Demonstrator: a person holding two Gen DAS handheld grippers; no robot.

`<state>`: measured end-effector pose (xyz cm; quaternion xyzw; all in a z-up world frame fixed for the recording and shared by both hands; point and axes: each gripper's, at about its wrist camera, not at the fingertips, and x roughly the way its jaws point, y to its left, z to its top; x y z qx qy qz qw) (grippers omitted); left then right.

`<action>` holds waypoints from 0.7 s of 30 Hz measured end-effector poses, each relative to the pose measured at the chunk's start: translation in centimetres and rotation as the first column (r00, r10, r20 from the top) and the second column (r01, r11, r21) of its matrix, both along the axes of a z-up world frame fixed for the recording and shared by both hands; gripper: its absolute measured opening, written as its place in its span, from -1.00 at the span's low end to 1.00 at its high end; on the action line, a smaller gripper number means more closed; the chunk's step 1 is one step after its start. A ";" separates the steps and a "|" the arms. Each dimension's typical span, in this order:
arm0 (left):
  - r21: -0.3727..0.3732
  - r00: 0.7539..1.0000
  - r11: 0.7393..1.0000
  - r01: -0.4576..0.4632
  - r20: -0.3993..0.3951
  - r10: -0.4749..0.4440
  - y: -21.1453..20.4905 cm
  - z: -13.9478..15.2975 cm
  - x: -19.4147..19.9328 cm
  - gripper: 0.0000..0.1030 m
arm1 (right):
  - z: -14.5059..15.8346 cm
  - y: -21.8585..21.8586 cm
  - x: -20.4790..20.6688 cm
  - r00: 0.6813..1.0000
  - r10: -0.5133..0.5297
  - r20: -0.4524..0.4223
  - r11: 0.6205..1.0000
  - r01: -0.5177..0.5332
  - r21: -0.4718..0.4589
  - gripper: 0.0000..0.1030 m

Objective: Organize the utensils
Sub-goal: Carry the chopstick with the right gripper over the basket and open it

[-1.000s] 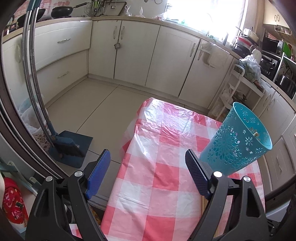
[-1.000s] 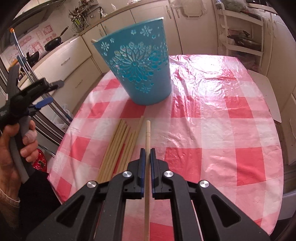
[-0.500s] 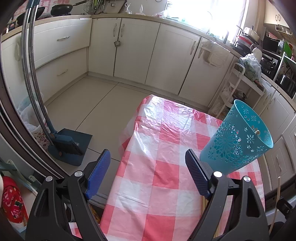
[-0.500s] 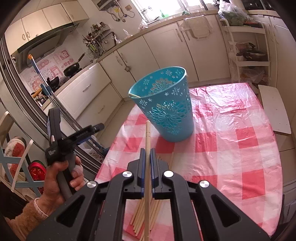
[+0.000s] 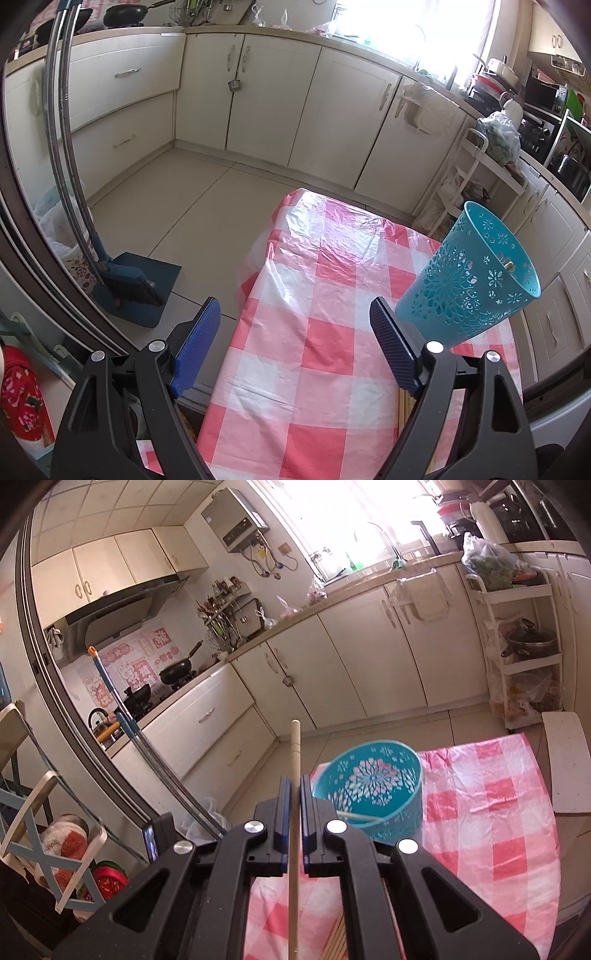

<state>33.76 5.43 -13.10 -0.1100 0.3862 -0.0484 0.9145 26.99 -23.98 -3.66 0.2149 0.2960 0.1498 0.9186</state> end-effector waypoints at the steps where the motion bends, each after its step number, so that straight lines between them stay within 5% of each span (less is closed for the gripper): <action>1: -0.002 1.000 1.000 0.001 -0.002 -0.001 0.0 0.0 0.0 0.53 | 0.4 0.1 0.7 1.000 -0.005 0.019 1.000 0.005 -0.004 -0.89; 10: -0.020 1.000 1.000 0.009 -0.017 -0.010 -0.2 -0.3 0.7 0.53 | 0.7 0.7 8.9 0.976 -0.143 0.167 0.984 0.158 -0.085 -0.89; 21: -0.034 0.999 0.999 0.016 -0.045 -0.017 -0.6 -1.0 1.6 0.53 | -4.9 -0.3 12.2 0.970 -0.229 0.083 0.951 0.241 -0.193 -0.88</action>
